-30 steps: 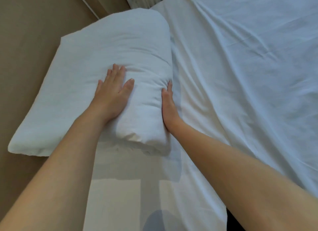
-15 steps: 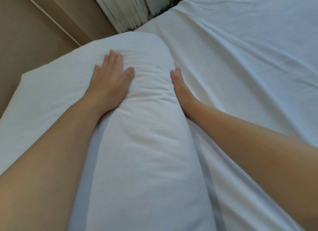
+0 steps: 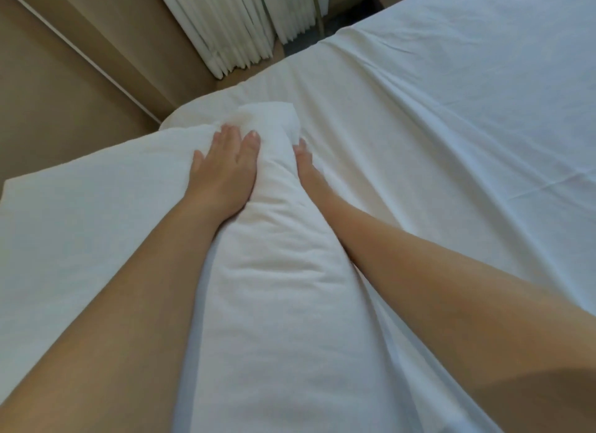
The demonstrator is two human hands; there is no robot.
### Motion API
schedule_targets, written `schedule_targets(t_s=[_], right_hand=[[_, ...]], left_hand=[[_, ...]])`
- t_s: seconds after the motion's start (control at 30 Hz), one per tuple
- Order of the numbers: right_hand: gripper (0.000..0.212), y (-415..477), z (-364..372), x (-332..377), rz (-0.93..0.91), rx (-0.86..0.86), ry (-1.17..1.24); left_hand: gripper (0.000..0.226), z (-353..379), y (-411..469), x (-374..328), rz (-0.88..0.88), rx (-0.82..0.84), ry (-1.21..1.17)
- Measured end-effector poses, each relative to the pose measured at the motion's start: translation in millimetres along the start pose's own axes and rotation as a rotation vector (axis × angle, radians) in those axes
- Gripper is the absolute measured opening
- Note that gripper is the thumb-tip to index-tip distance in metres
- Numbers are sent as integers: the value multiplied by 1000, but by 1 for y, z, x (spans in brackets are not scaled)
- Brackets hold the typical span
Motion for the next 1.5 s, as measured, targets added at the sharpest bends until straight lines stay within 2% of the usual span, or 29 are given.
schedule_targets(t_s=[0.07, 0.13, 0.2, 0.27, 0.33, 0.4, 0.47, 0.5, 0.6, 0.67, 0.73, 0.8, 0.87, 0.97, 1.1, 1.23, 1.33, 1.4, 1.47, 1.5], right_hand=[[59, 3, -1, 0, 49, -18, 7], [72, 5, -12, -3, 42, -69, 58], [61, -3, -11, 1, -11, -40, 90], [51, -15, -10, -1, -99, 21, 134], [64, -26, -12, -8, -24, -77, 132], [78, -41, -16, -21, 92, -181, 183], [62, -56, -7, -34, 61, -141, 198], [57, -62, 0, -37, 45, -105, 189], [65, -81, 3, -38, 13, -42, 174], [72, -98, 2, -45, 5, -47, 213], [56, -120, 13, -43, -62, -87, 105], [51, -138, 18, -35, -127, -95, 2], [51, -148, 6, -38, -126, -139, 25], [55, -185, 16, -48, -70, -140, 119], [52, -213, 39, -48, -69, -79, 36], [51, -237, 38, -57, -49, -31, 60], [50, -259, 45, -54, -86, 44, 22], [55, -268, 35, -61, -97, -14, 39], [68, -290, 39, -71, -60, -76, 84], [66, -300, 49, -75, -54, -67, 73]], left_hand=[[49, 4, -2, -9, 7, 50, -56], [48, -1, 1, -5, 10, -8, 33], [49, -7, 10, -5, -22, -86, 85], [43, -6, 7, -15, -24, -45, 25], [38, -1, -6, -15, 52, -16, 0], [50, 5, -32, -7, 59, -42, 50], [65, 13, -59, -12, 11, -20, 88], [65, 16, -71, -17, 5, 1, 40], [61, 8, -104, -20, 42, -61, -99], [65, 6, -124, -8, -1, -89, -27], [72, 18, -137, -11, -10, -48, 37], [72, 21, -148, -23, 26, -42, -54], [63, 9, -162, -19, 11, -118, -91], [62, 10, -206, 3, -139, -171, -26], [59, 35, -228, -21, -56, -49, -170], [60, 32, -245, -7, -120, -21, -3], [56, 40, -261, -34, 35, 79, -127], [53, 35, -268, -32, 53, 51, -157], [57, 37, -285, -22, -42, -50, -51], [60, 44, -293, -26, -46, -47, -39]])
Point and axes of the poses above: each hand's wrist, its own y-axis towards the middle knuckle, its own z-axis out of the palm, x = y × z, the point moved 4 cm from there along y, towards the middle knuckle, and after that the axes turned 3 degrees about x, right-handed, at the moved point
